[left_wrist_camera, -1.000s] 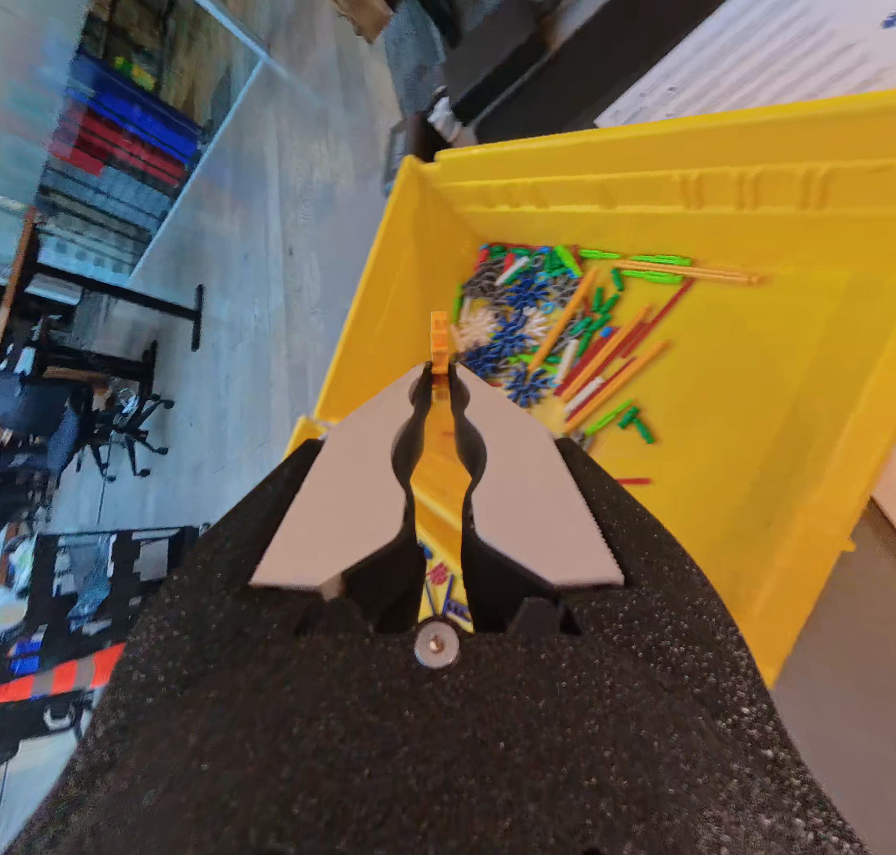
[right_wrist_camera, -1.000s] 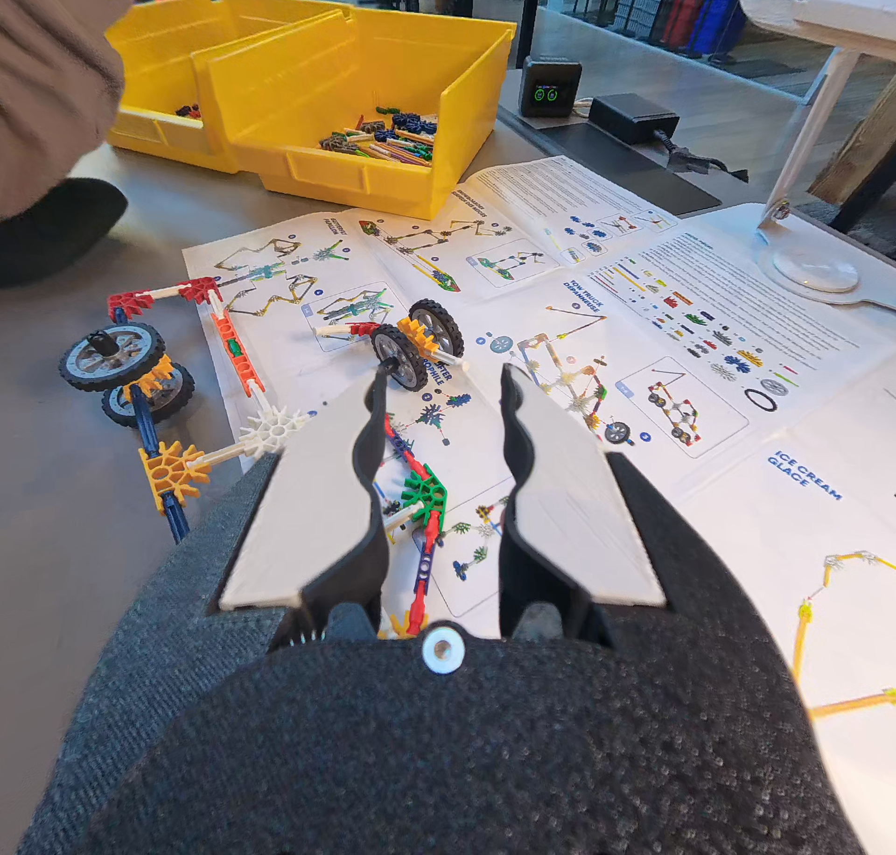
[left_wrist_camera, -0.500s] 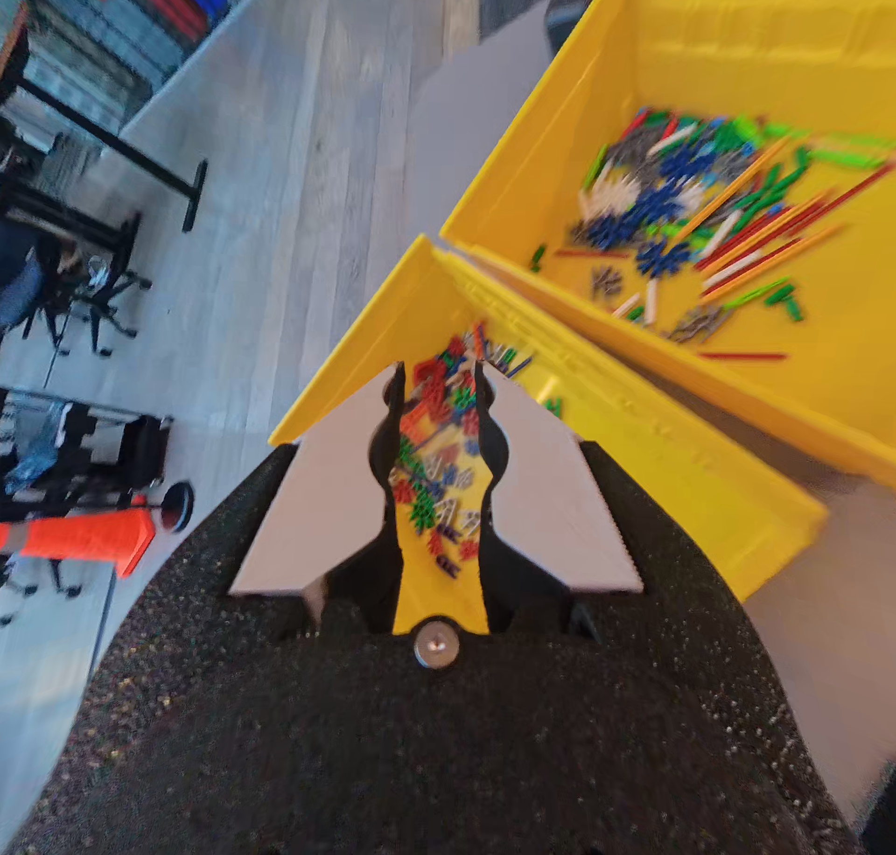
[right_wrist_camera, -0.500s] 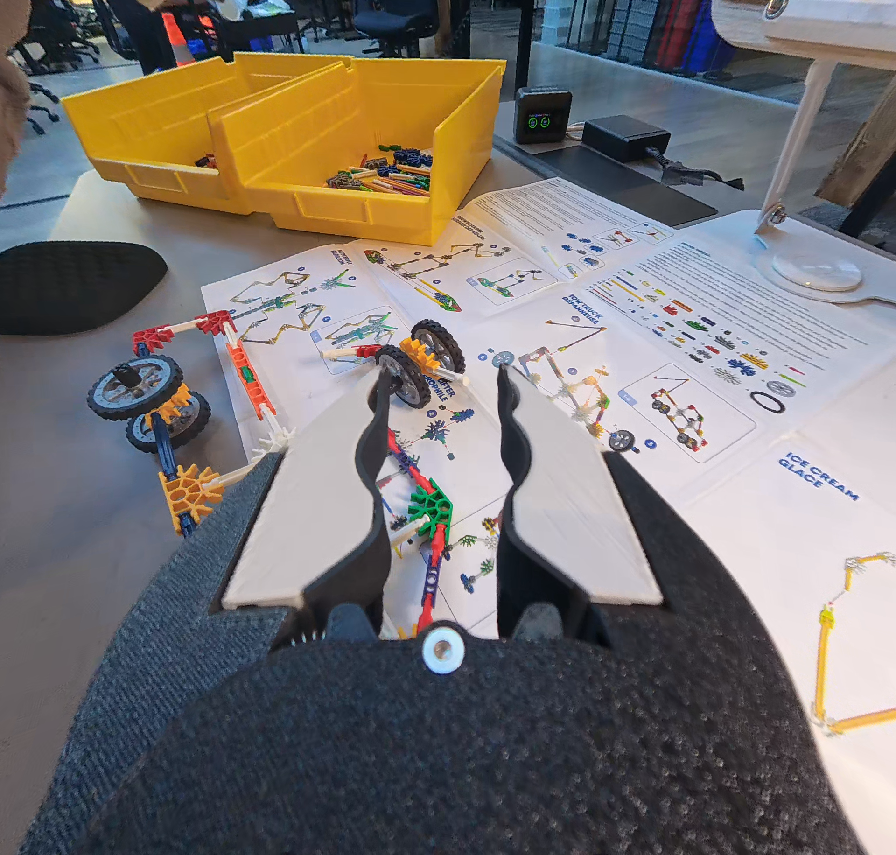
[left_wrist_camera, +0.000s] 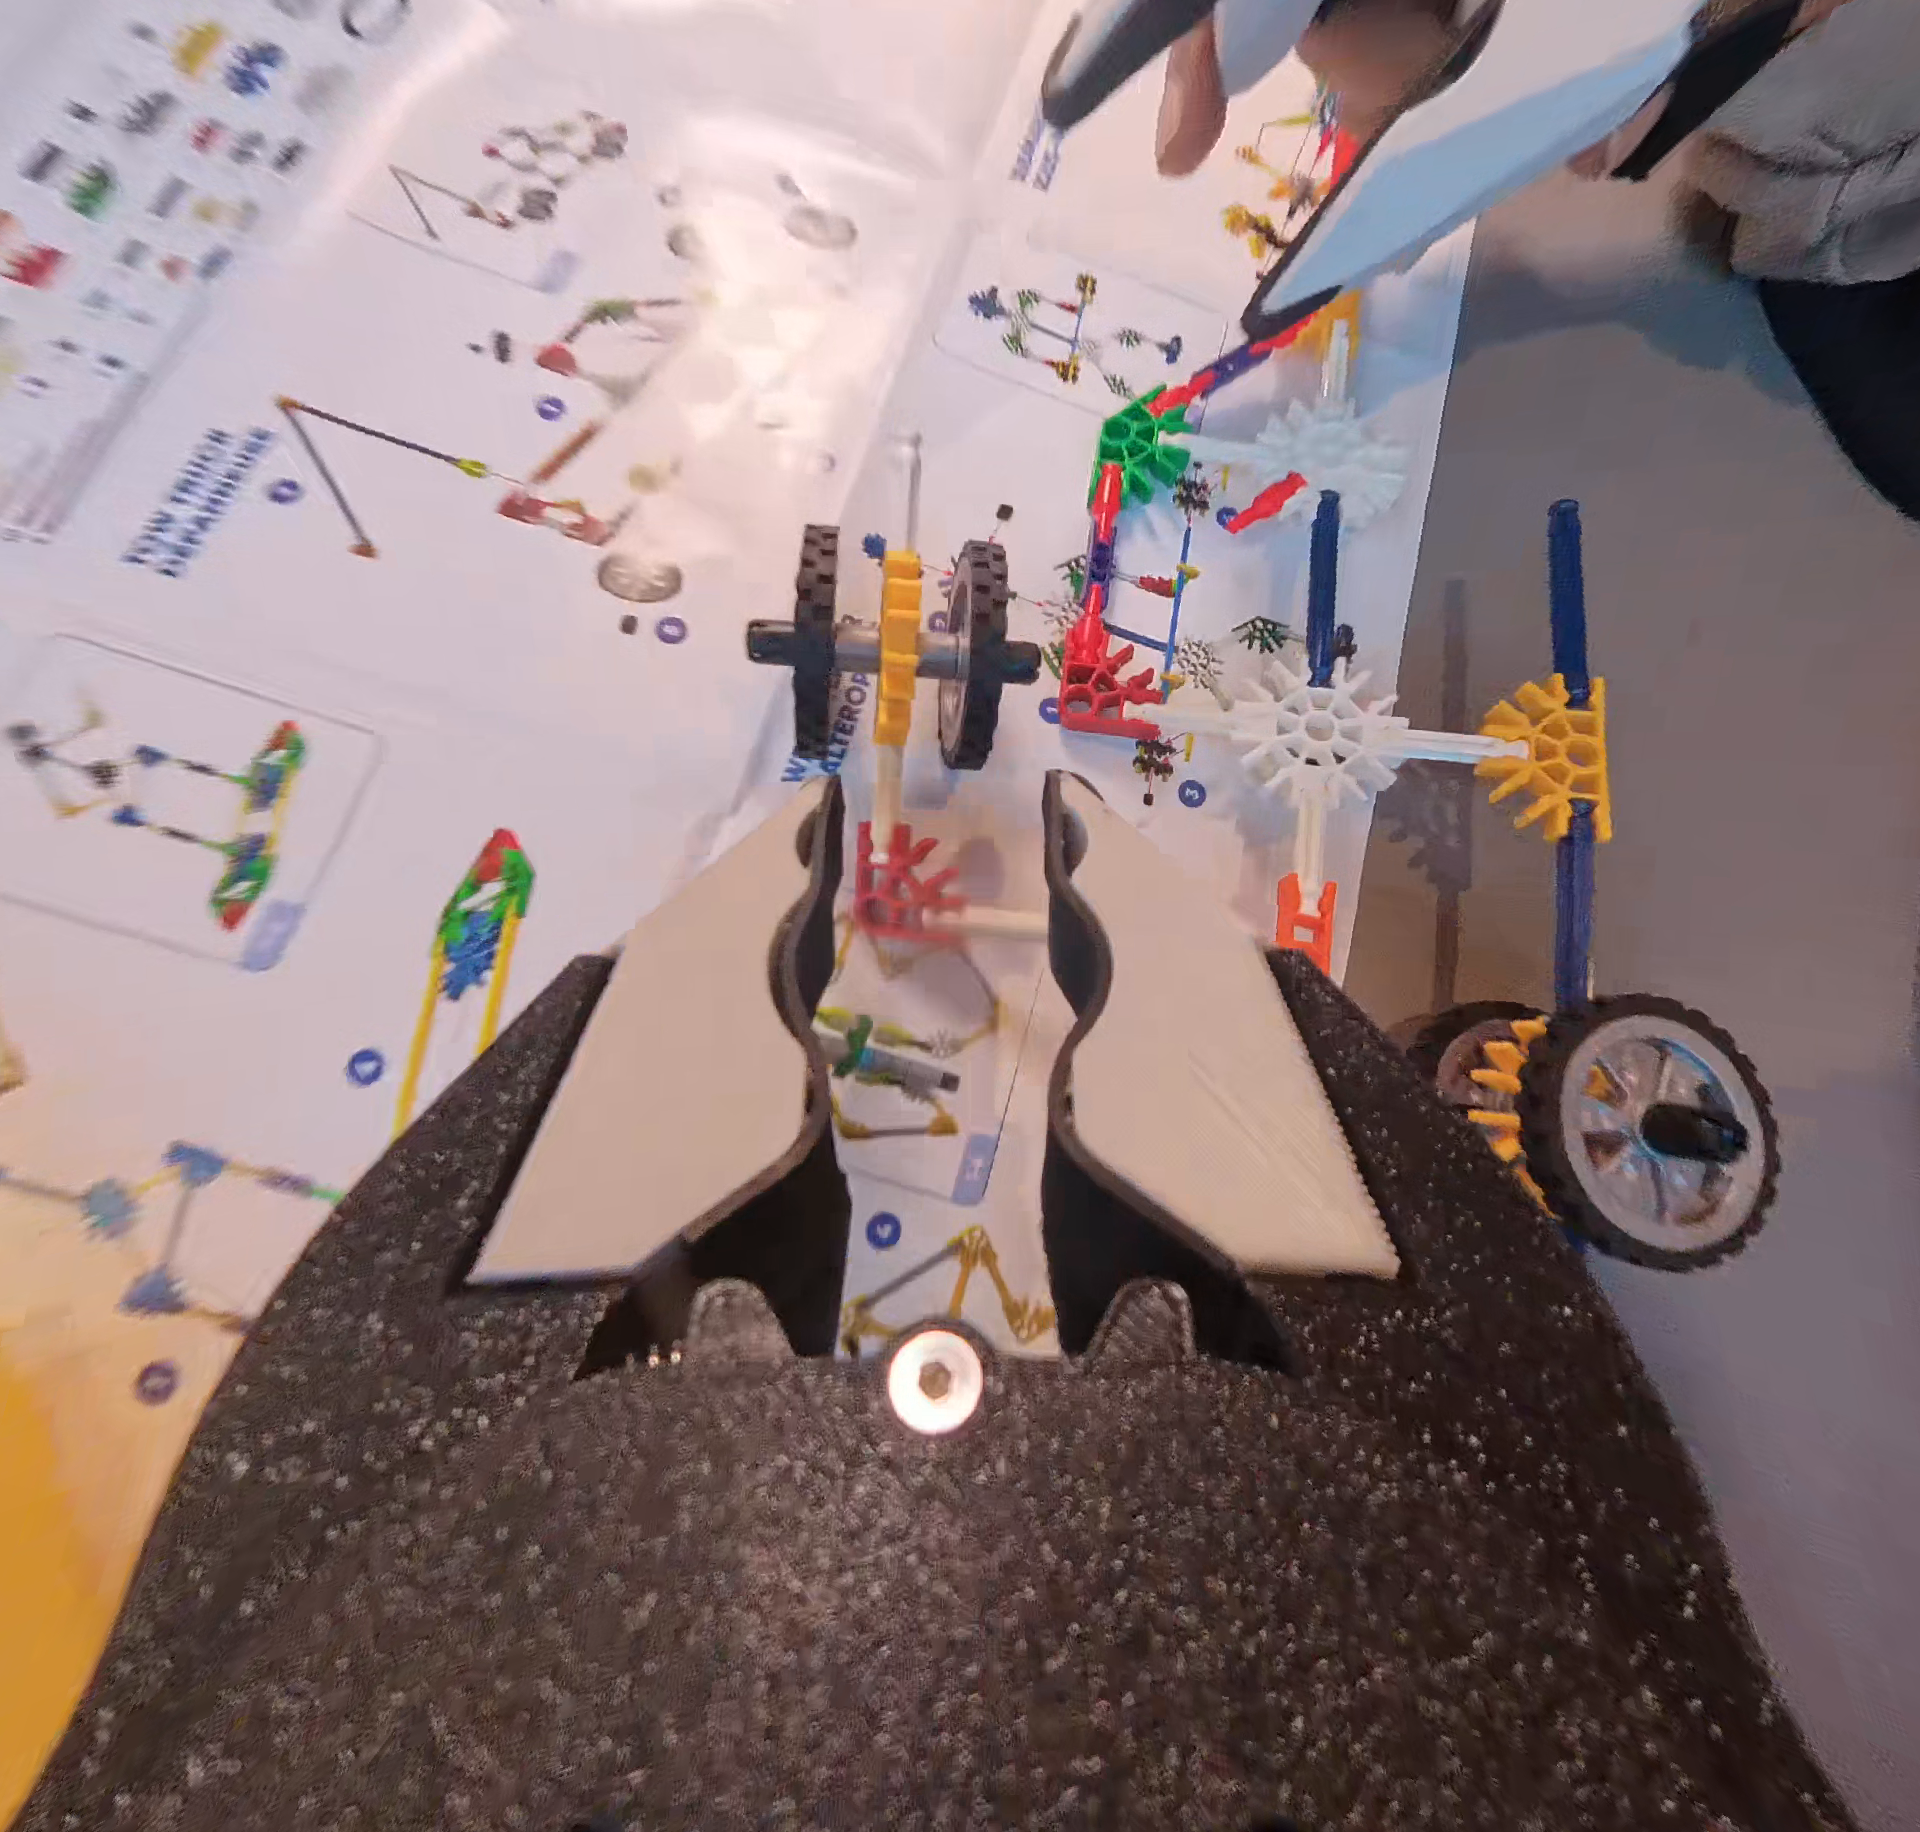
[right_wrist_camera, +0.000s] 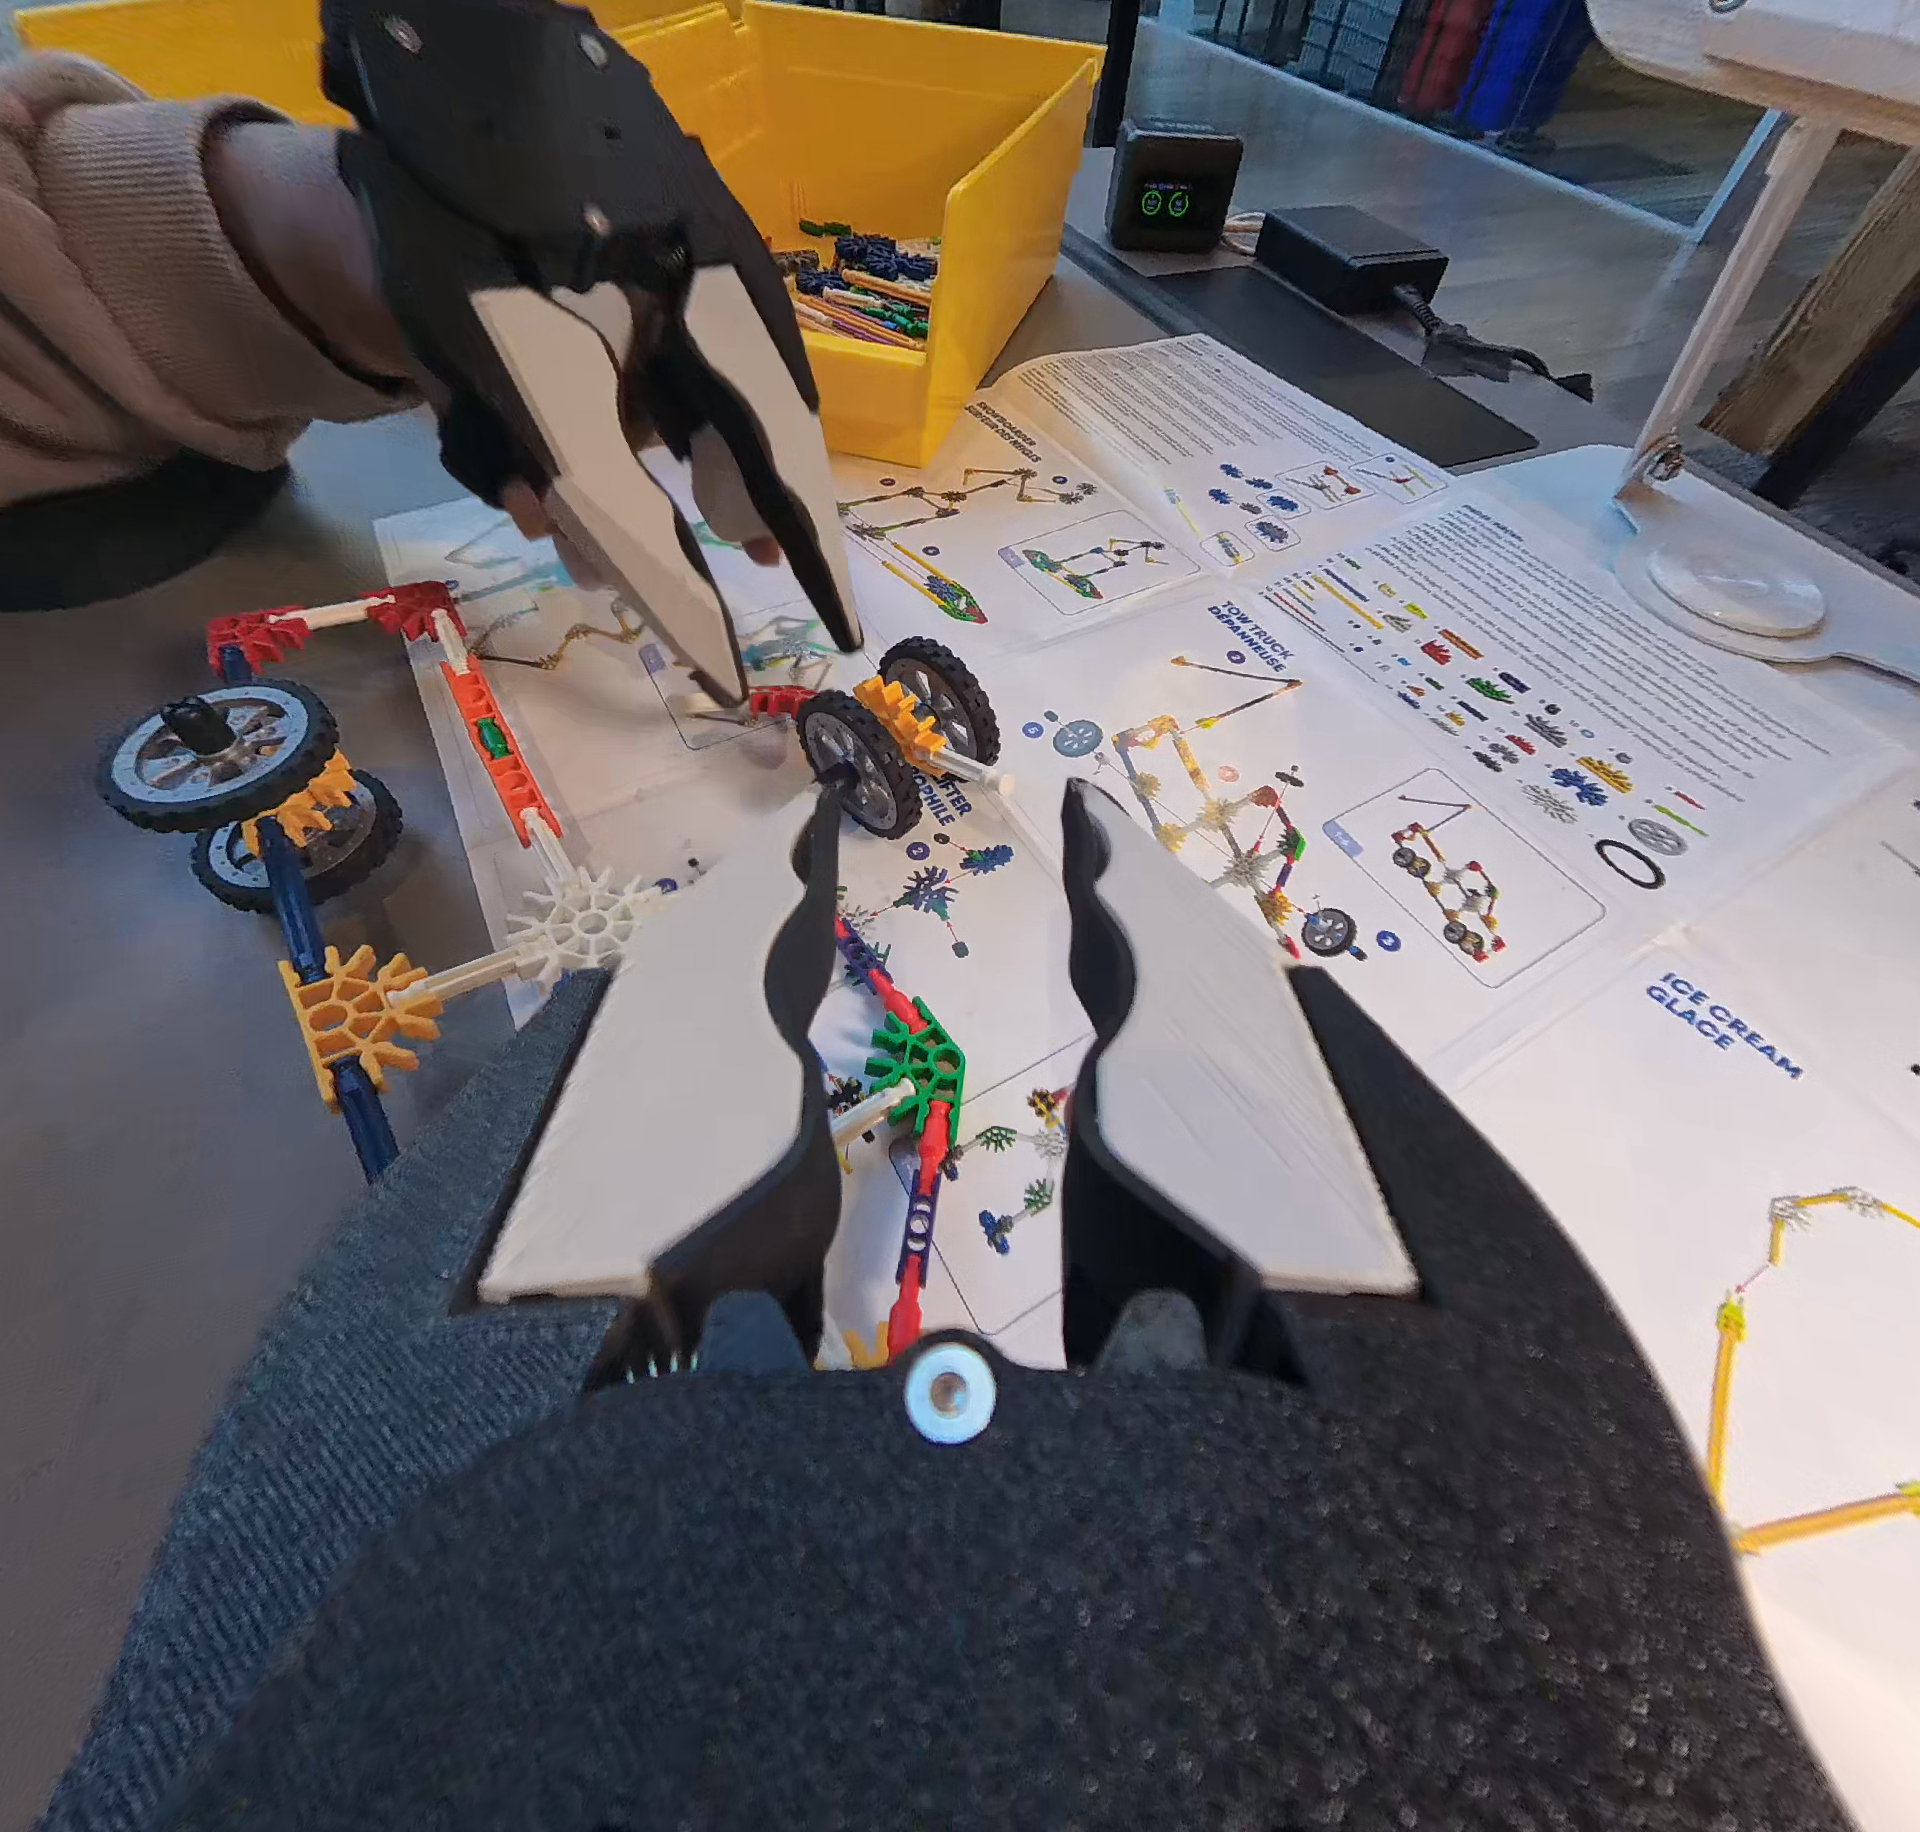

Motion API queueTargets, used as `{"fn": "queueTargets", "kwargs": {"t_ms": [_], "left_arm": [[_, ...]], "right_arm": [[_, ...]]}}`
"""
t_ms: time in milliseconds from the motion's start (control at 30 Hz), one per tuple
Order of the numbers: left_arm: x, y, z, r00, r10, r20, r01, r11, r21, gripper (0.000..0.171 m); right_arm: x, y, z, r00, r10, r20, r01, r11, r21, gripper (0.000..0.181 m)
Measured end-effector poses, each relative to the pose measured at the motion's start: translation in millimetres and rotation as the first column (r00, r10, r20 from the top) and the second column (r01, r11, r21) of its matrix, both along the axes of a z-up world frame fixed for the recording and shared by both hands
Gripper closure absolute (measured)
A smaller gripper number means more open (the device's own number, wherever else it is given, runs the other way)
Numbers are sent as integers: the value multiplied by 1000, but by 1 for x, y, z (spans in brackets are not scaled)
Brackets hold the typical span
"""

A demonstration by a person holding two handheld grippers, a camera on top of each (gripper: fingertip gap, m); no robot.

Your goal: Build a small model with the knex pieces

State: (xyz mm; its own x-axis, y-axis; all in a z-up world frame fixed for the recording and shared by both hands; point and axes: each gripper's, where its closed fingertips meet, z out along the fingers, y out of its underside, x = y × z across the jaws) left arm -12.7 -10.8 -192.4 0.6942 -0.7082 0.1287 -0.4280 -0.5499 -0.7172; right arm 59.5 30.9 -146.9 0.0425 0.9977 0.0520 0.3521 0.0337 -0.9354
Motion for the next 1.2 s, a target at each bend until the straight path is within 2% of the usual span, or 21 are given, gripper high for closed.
{"fn": "queueTargets", "kwargs": {"t_ms": [67,133,167,233,333,500,633,767,900,1000,1200], "left_arm": [[9,4,-21,1000,-14,-13,14,999,-51,141],[10,9,-28,999,-7,-46,6,1000,-6,164],[10,9,-28,998,-7,-61,9,1000,24,168],[11,8,-23,995,-22,-96,34,992,121,170],[12,5,-18,970,-32,-242,100,956,275,169],[28,-1,1,952,-56,-301,193,873,447,169],[33,-4,12,935,-57,-351,249,811,530,169],[35,-7,19,937,-73,-341,269,775,572,169],[38,-10,28,943,-76,-324,269,748,606,168],[43,-16,33,961,-132,-244,256,758,599,168],[59,-32,49,965,-252,-68,244,776,582,168]], "right_arm": [[1,0,1,1000,-2,5,2,1000,24,141],[0,-2,2,1000,6,4,-6,999,38,141],[0,-4,3,1000,10,3,-10,999,46,141],[-2,-6,2,1000,20,4,-20,998,62,142],[-5,-9,-4,1000,25,16,-26,997,73,143],[-11,-18,-8,998,53,16,-54,998,36,150],[-11,-30,-6,993,117,13,-117,993,16,166],[-9,-40,1,986,169,-8,-169,986,-4,173],[-6,-52,8,972,233,-41,-236,967,-92,178],[-4,-59,17,959,271,-84,-282,944,-172,178],[3,-71,42,901,346,-261,-422,838,-346,179]]}}
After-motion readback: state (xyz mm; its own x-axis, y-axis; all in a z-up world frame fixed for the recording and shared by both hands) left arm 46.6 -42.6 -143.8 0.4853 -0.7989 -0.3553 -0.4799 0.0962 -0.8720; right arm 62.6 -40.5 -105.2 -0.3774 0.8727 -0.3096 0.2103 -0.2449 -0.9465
